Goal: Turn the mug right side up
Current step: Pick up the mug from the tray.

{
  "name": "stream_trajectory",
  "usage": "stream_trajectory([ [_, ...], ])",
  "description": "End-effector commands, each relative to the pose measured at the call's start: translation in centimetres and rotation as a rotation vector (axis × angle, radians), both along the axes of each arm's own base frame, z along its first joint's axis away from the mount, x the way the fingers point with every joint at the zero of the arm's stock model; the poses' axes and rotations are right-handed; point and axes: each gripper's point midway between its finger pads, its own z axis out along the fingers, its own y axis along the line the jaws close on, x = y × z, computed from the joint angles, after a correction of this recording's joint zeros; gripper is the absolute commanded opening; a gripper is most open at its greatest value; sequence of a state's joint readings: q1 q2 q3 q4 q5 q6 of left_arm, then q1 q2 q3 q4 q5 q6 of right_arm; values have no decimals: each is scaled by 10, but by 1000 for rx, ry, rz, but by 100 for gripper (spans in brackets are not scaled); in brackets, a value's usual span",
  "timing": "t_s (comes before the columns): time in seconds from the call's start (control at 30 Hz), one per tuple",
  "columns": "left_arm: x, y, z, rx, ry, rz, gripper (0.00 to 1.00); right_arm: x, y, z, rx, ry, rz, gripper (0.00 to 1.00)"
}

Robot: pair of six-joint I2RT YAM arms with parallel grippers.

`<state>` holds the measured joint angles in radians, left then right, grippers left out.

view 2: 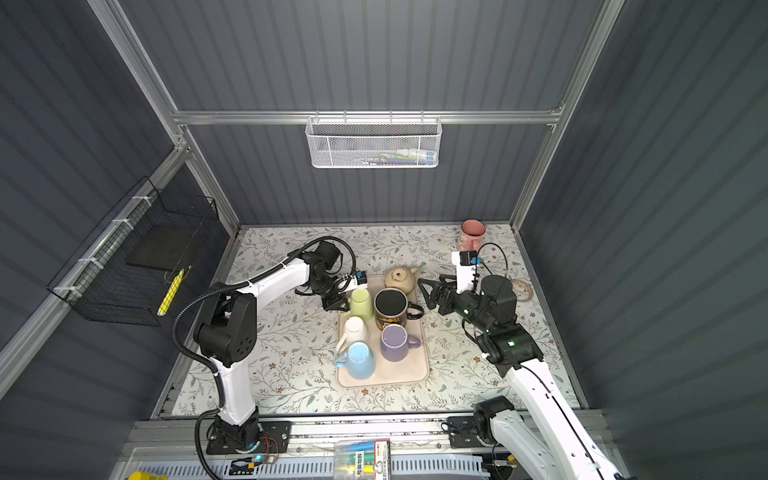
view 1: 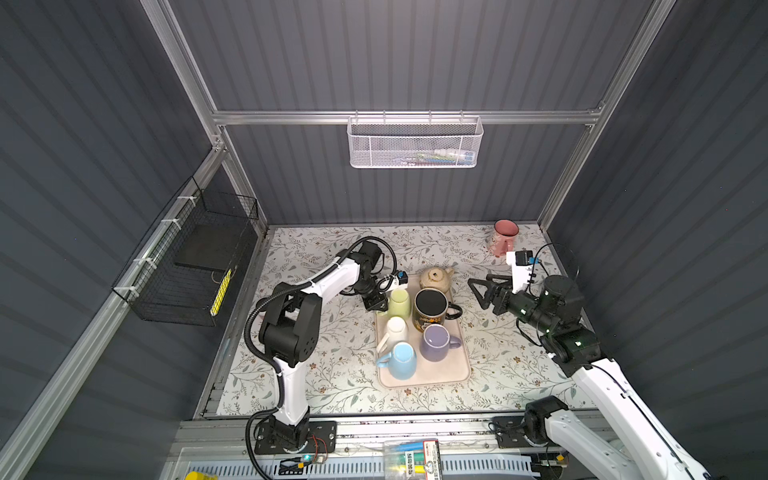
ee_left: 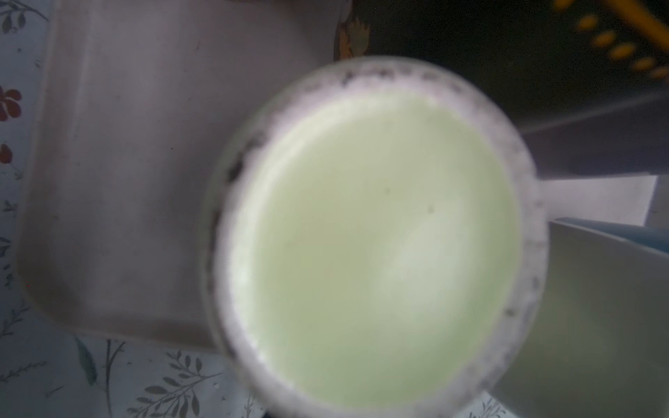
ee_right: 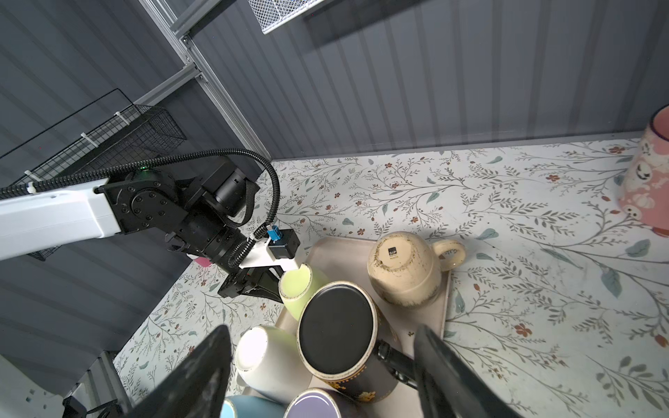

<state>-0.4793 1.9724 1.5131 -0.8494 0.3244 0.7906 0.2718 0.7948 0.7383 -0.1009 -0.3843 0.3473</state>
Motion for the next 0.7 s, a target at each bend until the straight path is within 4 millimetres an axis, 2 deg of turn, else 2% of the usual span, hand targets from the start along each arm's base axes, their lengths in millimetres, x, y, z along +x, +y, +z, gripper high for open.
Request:
stream_trajectory([
  [0.0,2,1,-3,47,10,11,15,0,-1,0,-12,-20,-3,79],
  [0.07,2,1,-4,59,14,12,8,0,-1,0,-13,-23,-4,79],
  [0.1,3,1,-3,62,14,10,0,0,-1,0,-14,-22,-5,79],
  [0.37,5,-2,7,41,-4,33,0,0,0,0,-10,-21,-4,79],
  [0.47,11,-3,20,12,-62,52,0,1,-1,2,-7,-26,-7,79],
  [0.67,18,-11,62,-92,-191,78,0,2,0,1,-4,-24,-3,78],
])
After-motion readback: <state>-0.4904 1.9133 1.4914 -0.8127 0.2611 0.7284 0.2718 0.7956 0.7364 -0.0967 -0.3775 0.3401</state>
